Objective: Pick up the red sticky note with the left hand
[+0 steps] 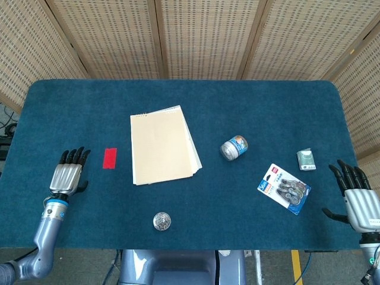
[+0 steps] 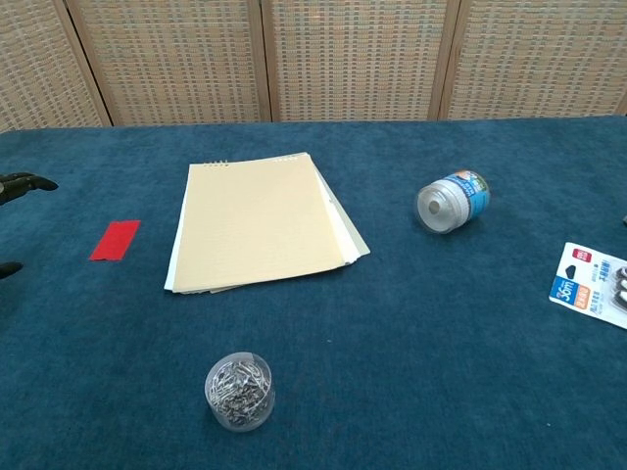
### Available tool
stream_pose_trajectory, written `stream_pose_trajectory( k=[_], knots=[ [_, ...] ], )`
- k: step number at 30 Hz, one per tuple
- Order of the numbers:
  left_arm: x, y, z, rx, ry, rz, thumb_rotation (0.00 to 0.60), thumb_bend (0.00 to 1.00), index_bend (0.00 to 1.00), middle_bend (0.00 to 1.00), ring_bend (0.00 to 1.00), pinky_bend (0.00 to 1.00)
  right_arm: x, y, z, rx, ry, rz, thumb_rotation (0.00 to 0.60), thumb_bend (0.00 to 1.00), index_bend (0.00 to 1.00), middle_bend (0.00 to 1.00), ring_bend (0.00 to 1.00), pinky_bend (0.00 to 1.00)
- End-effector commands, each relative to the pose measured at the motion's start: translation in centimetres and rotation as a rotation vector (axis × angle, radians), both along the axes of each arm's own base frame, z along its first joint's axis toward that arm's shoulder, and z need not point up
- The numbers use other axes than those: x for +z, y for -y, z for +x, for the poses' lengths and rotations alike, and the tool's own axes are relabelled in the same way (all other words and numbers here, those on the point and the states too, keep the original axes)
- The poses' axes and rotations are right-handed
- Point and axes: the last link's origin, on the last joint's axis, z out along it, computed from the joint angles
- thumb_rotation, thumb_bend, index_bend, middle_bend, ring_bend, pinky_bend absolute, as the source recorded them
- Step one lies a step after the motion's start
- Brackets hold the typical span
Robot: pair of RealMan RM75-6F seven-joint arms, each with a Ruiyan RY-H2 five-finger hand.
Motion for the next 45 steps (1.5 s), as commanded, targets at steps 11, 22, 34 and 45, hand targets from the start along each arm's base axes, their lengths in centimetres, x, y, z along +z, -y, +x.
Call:
stream_pose_trajectory(
  k=[11,22,34,45],
  knots=[
    [-1.1,-3.0,0.7,0.035,-0.02,-0.01,0.6,0.35,0.0,0.0,0.0,0.0,0.2,0.0,-0.1,-0.001,0.009,0.001,0.6,0.05,0.0,0.0,0.0,0.0],
    [-2.8,-4.4,1.4,0.047,-0.048,-0.057,0.6,0.35,0.0,0.0,0.0,0.0,0.2,0.0,-0.1,-0.002,0.013,0.0,0.6,0.05,0.0,0.0,0.0,0.0],
    [-4.4,-5.6,1.7,0.048,-0.075,-0.067,0.6,0.35,0.0,0.0,0.0,0.0,0.3,0.1,-0.1,0.0,0.017,0.004,0.6,0.05,0.0,0.0,0.0,0.0],
    [-5.5,-6.4,2.7,0.03,-0.086,-0.078,0.6,0.35,0.0,0.0,0.0,0.0,0.4,0.1,-0.2,0.0,0.023,0.002,0.6,0.05,0.0,0.0,0.0,0.0]
  ],
)
